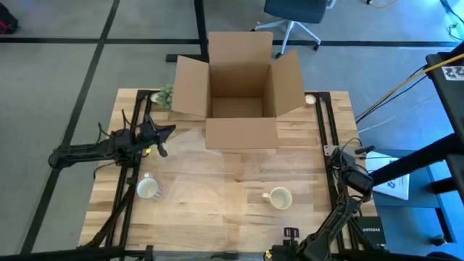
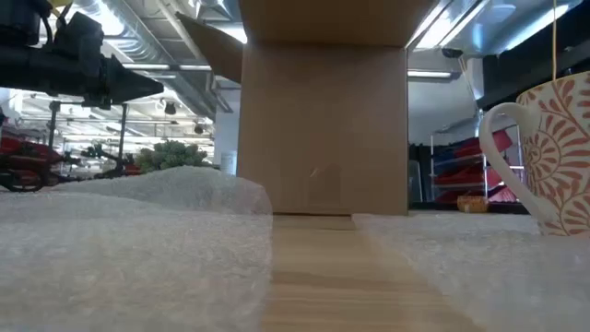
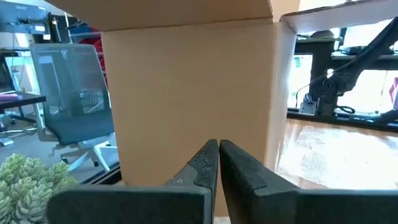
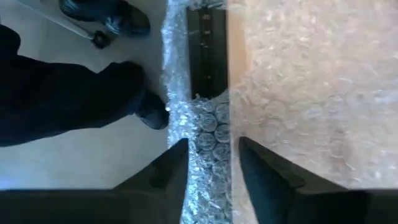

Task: Wrap mug
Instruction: Wrap the orange mug with the bubble wrap

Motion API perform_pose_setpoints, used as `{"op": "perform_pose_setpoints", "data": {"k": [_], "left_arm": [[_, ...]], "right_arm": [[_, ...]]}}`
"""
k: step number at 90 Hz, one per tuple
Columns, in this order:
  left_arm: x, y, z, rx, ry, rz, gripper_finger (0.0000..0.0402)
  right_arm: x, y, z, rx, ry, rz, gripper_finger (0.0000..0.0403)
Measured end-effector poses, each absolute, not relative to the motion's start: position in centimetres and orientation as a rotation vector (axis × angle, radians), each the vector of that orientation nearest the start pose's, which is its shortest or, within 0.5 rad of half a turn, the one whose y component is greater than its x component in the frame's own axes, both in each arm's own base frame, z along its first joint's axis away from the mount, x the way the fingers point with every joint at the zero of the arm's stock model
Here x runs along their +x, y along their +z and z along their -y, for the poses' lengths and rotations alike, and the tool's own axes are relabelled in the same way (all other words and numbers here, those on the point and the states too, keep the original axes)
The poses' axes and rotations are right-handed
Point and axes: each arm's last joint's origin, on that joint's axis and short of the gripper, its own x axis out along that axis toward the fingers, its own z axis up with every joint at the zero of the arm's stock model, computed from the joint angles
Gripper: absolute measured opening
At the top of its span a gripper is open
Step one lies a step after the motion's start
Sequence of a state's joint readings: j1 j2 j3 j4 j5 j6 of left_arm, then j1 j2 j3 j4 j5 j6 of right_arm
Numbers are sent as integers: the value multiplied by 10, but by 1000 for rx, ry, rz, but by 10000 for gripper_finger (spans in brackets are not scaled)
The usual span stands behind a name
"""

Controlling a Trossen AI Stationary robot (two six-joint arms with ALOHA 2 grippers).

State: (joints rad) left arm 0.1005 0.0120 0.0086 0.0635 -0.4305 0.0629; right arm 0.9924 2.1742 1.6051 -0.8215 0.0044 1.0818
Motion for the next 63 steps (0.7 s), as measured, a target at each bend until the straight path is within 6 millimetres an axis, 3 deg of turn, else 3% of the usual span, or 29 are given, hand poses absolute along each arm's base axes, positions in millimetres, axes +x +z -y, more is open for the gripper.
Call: {"op": "perform_pose_setpoints", "data": {"k": [11, 30, 63], "left_arm": [[93, 171, -22, 49, 532, 44, 0], [93, 171, -22, 49, 532, 44, 0], [93, 171, -22, 48, 532, 44, 0]], "right_arm": [[239, 144, -352, 222, 29, -1490, 10], [245, 149, -345, 268, 12, -1524, 2], [231, 228, -316, 285, -59, -1351, 0]]}}
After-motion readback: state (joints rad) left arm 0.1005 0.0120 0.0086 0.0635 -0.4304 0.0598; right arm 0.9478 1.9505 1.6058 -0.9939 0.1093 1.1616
